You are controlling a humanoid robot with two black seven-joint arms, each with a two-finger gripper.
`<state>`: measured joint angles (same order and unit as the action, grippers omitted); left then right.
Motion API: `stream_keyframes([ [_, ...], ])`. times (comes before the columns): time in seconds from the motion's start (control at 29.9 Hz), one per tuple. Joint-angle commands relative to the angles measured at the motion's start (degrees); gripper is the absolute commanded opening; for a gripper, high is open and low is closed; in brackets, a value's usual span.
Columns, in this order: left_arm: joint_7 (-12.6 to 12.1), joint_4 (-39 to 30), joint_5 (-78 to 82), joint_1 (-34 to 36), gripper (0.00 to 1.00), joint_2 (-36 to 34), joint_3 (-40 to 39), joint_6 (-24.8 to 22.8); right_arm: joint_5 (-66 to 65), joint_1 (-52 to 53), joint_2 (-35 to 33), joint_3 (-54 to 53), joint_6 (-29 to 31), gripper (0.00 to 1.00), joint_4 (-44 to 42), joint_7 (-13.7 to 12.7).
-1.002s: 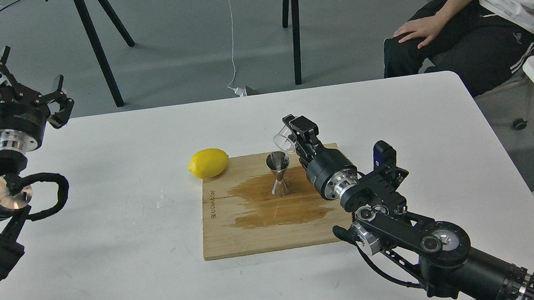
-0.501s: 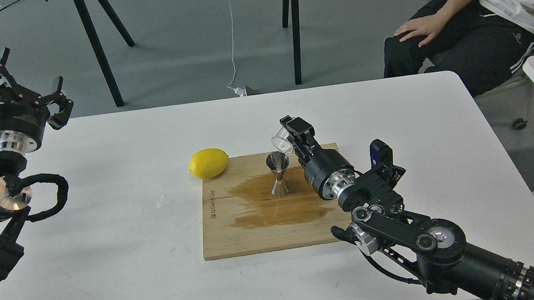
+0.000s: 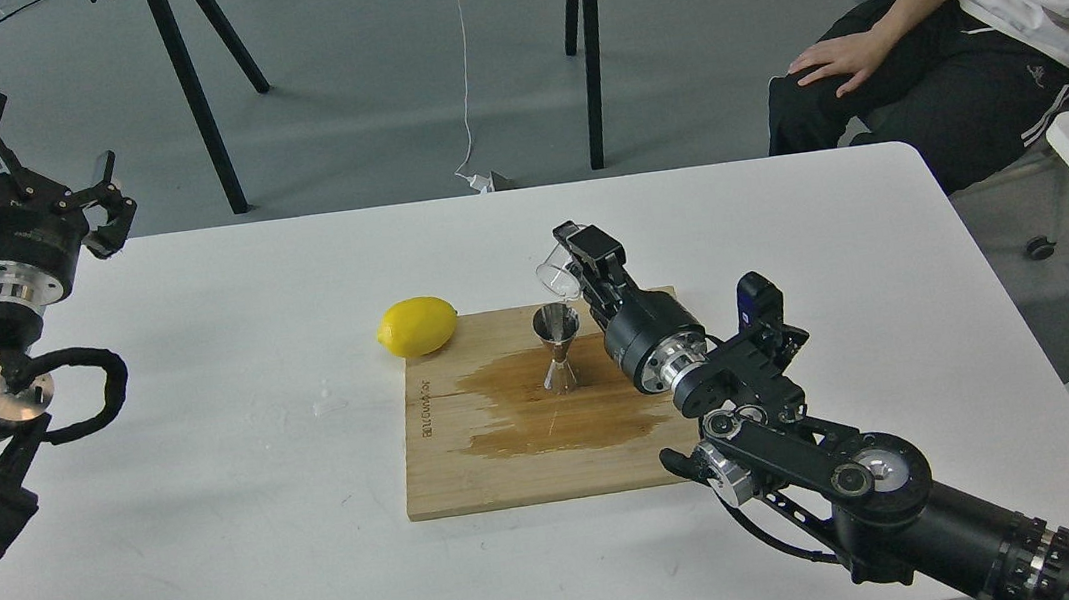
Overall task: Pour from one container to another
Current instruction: 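Tilt the clear cup over the jigger with the right gripper to pour, then rotate the clear cup upright and lift it away from the jigger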
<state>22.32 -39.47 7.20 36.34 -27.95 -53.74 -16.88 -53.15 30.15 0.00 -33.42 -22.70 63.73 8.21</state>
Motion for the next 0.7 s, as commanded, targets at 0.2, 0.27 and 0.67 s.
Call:
stream_keyframes([
  [0.2, 0.09, 0.00, -0.08, -0.04, 1.00, 0.00, -0.05, 0.00, -1.69, 0.79, 0.00, 4.06, -0.59, 0.33, -0.18, 0.49],
  [0.27, 0.00, 0.00, -0.08, -0.04, 1.00, -0.09, -0.05, 0.00, -1.69, 0.88, 0.00, 4.15, -0.50, 0.33, -0.18, 0.49],
  [0.67, 0.09, 0.09, -0.26, -0.04, 1.00, -0.26, -0.05, -1.05, -4.94, 2.46, 0.00, 6.35, -1.56, 0.33, -1.15, 0.75],
])
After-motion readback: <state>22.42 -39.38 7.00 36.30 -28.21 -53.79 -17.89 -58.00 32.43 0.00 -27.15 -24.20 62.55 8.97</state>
